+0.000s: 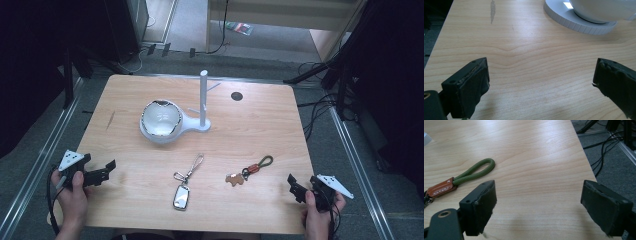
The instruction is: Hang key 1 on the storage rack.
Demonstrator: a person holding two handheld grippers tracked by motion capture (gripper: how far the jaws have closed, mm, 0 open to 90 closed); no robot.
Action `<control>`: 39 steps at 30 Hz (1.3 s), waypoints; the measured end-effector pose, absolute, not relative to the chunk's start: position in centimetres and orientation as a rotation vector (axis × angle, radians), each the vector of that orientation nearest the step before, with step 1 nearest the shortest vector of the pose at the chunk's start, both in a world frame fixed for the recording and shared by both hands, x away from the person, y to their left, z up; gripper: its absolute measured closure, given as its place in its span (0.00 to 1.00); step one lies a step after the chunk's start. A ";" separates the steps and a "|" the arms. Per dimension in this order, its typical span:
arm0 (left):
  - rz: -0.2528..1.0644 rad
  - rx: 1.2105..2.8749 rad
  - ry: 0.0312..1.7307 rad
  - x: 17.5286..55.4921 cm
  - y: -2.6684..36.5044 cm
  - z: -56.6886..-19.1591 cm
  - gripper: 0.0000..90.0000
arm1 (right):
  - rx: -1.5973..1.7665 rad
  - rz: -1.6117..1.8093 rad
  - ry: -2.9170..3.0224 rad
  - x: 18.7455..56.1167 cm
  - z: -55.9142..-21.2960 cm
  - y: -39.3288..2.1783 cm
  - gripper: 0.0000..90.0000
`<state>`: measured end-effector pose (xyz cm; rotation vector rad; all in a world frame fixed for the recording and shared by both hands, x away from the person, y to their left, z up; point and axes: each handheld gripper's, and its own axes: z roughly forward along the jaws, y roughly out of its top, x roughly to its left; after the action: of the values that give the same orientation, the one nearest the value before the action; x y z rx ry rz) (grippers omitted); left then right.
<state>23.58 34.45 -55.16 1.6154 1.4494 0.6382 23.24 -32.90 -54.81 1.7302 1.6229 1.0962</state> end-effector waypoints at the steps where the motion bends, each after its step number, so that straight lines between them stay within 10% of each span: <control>1: 0.638 1.617 1.448 23.6 34.5 -55.2 0.01 | 1.727 1.096 1.622 23.2 -54.8 -32.9 0.15; 39: 0.612 1.580 1.442 23.4 34.8 -55.2 0.01 | 1.631 0.703 1.961 26.6 -49.8 -24.8 0.24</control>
<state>23.36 34.78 -55.20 1.5800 1.4425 0.6124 26.59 -24.83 -49.76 1.6305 1.9615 0.7032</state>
